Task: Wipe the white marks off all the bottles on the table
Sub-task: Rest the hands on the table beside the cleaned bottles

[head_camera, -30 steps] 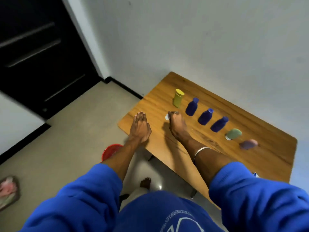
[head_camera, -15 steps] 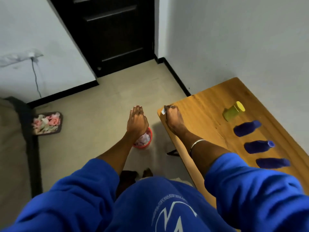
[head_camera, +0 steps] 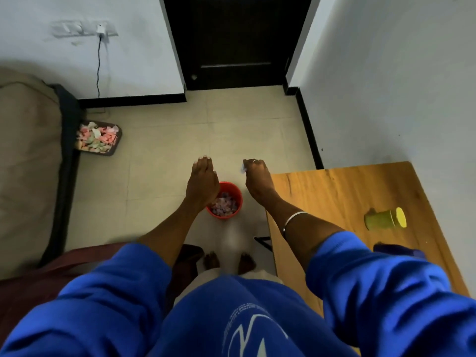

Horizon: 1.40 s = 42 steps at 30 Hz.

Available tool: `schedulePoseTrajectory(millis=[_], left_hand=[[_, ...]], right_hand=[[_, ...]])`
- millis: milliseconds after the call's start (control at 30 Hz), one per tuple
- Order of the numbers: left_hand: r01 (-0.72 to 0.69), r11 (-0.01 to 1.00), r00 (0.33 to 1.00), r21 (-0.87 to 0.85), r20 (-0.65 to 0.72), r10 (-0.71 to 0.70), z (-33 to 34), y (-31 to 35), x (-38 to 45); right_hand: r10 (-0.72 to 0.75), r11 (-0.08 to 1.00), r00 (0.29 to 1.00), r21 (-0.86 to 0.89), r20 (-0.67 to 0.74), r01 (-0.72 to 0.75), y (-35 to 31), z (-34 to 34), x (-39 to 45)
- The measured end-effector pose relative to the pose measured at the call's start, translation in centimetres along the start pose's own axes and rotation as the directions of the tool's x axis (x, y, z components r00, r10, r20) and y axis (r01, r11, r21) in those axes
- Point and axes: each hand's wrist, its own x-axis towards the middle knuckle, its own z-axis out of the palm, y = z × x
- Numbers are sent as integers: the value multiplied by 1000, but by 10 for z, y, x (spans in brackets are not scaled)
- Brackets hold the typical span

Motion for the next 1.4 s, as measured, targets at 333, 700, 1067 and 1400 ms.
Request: schedulePoseTrajectory(millis=[333,700,1067,1400], left_hand=[[55,998,983,-35,174,-48,24,-33,11],[46,997,950,-57,311,-26,119,-95,45],[90,988,915,-124,402,-33,331,-192,87],[26,997,909,-77,416,8,420,-235,112]], right_hand=[[52,998,993,33,105,-56,7,40,23],[156,986,962,18,226,-164,20,133,50],[445,759,845,375,298,-532,106,362,94],[376,891,868,132,326,-435,176,472,99]])
